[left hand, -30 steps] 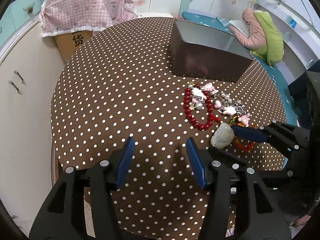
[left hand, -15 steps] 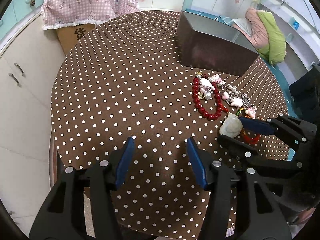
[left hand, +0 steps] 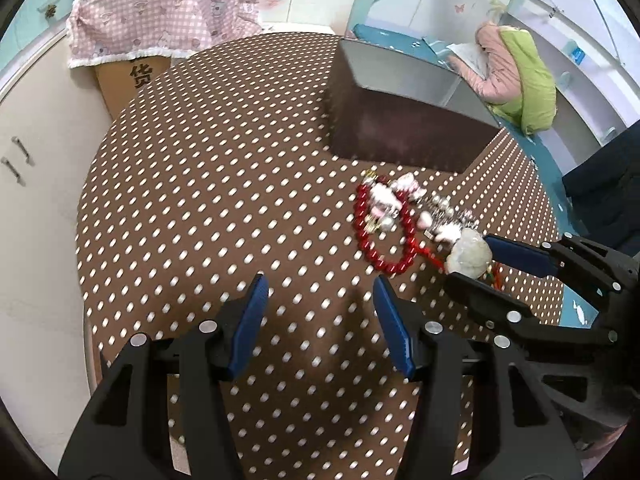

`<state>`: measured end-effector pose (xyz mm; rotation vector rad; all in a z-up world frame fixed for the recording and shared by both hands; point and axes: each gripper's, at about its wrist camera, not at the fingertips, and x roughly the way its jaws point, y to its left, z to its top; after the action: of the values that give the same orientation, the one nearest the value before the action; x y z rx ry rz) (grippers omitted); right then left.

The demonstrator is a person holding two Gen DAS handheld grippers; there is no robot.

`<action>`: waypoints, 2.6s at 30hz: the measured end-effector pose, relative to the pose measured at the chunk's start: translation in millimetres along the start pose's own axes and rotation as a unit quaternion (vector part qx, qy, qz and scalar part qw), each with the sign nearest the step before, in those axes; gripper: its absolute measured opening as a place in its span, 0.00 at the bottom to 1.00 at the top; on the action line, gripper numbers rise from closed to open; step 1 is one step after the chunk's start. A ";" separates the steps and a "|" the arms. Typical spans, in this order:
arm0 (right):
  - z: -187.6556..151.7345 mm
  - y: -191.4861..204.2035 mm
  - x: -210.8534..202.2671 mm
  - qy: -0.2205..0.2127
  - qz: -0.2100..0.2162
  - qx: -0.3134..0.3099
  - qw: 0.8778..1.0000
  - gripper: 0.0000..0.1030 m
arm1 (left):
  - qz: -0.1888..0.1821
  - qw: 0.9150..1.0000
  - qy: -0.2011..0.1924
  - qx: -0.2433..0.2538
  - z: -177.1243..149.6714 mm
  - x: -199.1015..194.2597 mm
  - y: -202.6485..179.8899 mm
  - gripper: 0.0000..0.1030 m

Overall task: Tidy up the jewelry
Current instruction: 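Grasp the jade pendant with the right gripper while the left gripper reaches the red bracelet, then lift the red bead bracelet with the left gripper while the right carries the jade pendant, then lower the red bracelet and jade pendant into the tray and open both grippers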

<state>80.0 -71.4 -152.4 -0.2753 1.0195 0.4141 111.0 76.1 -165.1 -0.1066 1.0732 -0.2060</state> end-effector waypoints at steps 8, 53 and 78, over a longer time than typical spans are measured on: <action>0.1 -44.4 -13.1 -0.019 -0.021 0.048 0.998 0.41 | 0.018 1.000 0.013 0.014 28.2 30.3 -23.2 0.54; 22.5 -84.9 -29.5 -0.076 -0.008 0.087 0.993 0.41 | 0.013 0.994 -0.104 0.041 69.1 -58.2 -44.2 0.08; 85.3 -89.6 -6.9 -0.101 0.003 0.081 0.992 0.41 | -0.034 0.989 -0.140 0.036 143.1 -37.8 -49.4 0.08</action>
<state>182.8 -117.6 -101.0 -0.0821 0.8490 0.3544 213.8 34.3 -55.6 -0.1049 0.7828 -0.2825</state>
